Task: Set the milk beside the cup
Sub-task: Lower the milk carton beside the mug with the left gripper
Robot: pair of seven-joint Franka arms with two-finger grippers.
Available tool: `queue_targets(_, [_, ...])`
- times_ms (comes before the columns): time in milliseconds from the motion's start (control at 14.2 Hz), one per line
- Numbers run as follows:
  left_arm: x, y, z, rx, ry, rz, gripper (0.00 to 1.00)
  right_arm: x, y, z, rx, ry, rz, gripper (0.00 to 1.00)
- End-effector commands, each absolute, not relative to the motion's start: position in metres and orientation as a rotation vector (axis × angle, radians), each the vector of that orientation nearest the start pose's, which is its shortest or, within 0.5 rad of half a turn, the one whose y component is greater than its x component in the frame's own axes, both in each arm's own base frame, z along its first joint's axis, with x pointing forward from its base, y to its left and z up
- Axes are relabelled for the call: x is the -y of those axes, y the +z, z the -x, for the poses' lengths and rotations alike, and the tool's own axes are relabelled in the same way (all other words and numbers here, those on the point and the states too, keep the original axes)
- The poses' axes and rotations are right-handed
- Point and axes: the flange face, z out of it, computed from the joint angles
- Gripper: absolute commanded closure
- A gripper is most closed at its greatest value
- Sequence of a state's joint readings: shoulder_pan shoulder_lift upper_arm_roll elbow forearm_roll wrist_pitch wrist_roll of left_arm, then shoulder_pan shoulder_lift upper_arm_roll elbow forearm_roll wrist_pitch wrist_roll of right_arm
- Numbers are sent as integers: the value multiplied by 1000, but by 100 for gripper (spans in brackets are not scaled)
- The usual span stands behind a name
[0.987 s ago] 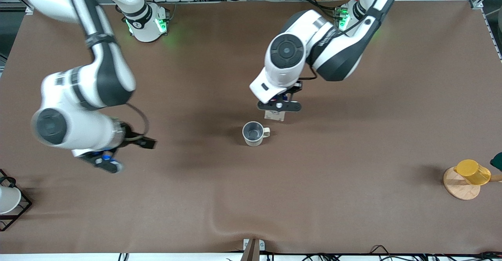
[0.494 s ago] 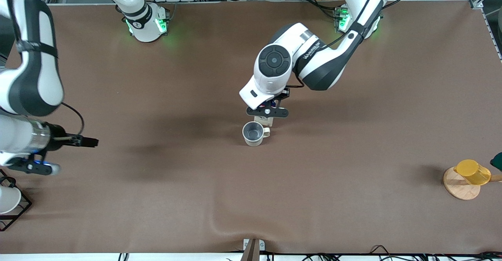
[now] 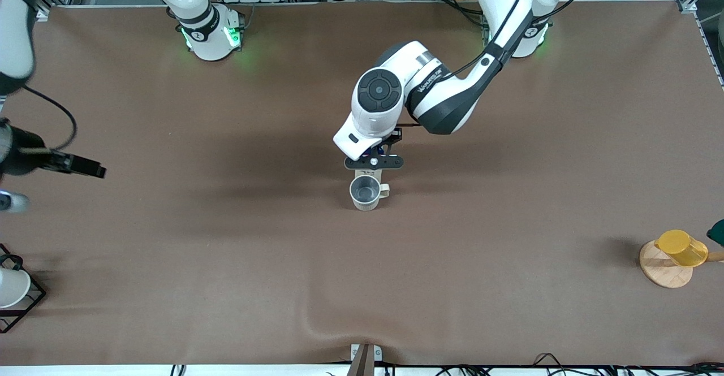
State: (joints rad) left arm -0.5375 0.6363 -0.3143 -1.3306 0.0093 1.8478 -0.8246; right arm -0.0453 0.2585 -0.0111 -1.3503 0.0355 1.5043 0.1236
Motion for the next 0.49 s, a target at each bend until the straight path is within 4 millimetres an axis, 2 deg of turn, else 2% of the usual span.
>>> queue_targets(0, [509,358,-514,80,300,3196,53,30,581,-593,-280,138,3107,0])
queue_targets(141, [509,350,-515,95,307,3194,49,40,589,-577,-303,116,3097,0])
queue_targets(212, [510,350,-516,101,303,3197,35,41,592,-570,-292,108,3098,0])
queue_targets(353, [509,348,-517,101,305,3195,0,42,594,-560,-283,70,3099,0])
queue_targets(423, [509,347,-517,99,303,3192,0,41,596,-556,-283,60,3098,0])
